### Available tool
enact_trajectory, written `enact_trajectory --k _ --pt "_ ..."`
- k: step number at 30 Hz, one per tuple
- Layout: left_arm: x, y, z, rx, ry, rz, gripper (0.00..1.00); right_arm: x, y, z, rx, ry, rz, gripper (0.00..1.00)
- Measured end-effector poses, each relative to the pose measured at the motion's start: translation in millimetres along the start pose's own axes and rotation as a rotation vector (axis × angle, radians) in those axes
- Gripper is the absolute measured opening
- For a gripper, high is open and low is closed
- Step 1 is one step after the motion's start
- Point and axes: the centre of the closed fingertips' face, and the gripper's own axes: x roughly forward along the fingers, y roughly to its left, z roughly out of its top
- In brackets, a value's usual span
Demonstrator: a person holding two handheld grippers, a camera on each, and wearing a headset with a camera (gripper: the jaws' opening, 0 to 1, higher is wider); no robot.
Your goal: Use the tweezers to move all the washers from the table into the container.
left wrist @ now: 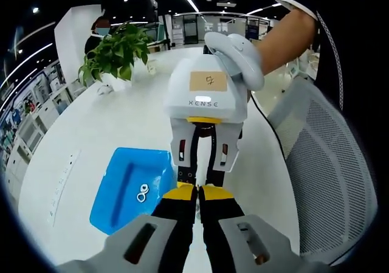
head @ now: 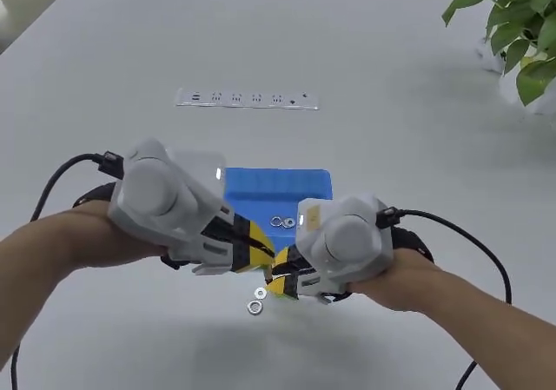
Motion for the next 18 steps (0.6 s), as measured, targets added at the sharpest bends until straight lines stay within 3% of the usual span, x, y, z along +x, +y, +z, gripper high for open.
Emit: enact_trajectory --k 18 --pt "2.1 -0.2 -2.0 -0.003 0.008 0.003 0.06 1.9 0.5 -2.6 -0.001 0.004 0.001 0.12"
